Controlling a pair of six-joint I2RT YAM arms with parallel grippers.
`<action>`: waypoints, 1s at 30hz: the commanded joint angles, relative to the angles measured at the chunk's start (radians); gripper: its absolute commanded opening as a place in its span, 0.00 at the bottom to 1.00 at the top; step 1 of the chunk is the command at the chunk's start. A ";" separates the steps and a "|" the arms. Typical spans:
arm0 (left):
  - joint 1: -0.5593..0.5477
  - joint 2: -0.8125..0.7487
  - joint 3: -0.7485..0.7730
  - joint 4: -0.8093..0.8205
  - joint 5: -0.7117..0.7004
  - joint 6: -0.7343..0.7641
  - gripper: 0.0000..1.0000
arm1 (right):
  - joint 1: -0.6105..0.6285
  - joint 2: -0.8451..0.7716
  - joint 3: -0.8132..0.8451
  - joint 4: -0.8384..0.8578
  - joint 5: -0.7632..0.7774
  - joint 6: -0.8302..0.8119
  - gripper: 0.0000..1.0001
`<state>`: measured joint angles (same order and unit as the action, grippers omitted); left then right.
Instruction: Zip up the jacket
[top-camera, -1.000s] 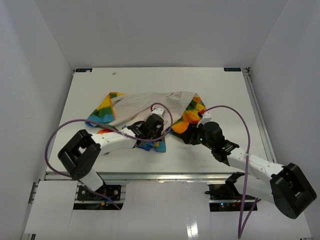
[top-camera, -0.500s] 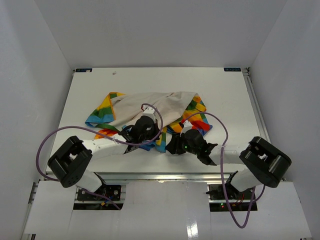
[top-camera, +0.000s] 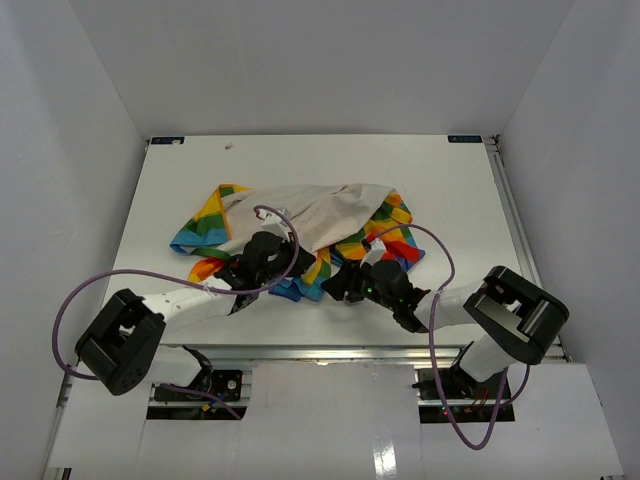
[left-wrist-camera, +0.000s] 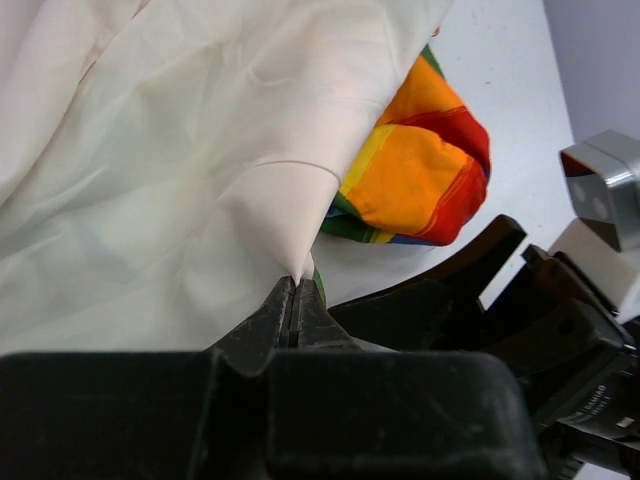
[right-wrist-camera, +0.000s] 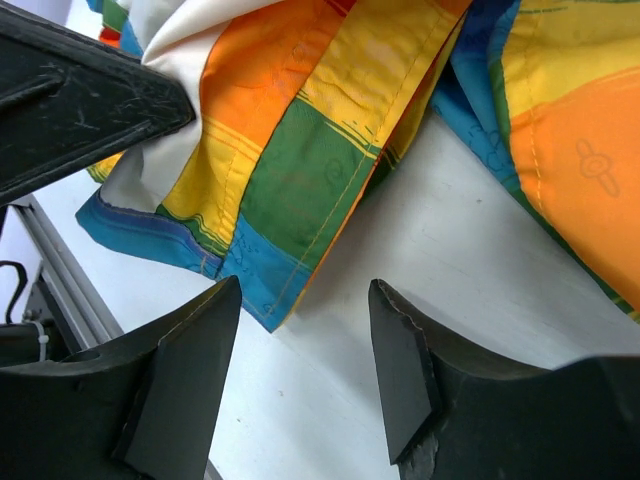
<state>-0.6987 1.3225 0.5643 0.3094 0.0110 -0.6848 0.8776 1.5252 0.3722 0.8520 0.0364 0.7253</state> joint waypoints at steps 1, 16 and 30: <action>0.001 -0.056 -0.017 0.079 0.044 -0.037 0.00 | 0.005 0.019 -0.008 0.129 -0.013 0.029 0.61; 0.002 -0.084 -0.035 0.113 0.057 -0.070 0.00 | 0.006 0.044 -0.013 0.263 -0.076 -0.001 0.21; 0.002 -0.035 0.066 -0.134 -0.044 0.041 0.59 | -0.048 -0.403 -0.096 -0.338 0.283 -0.008 0.08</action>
<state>-0.6981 1.2926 0.5884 0.2655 0.0381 -0.6985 0.8606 1.3296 0.3143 0.7774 0.1397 0.7263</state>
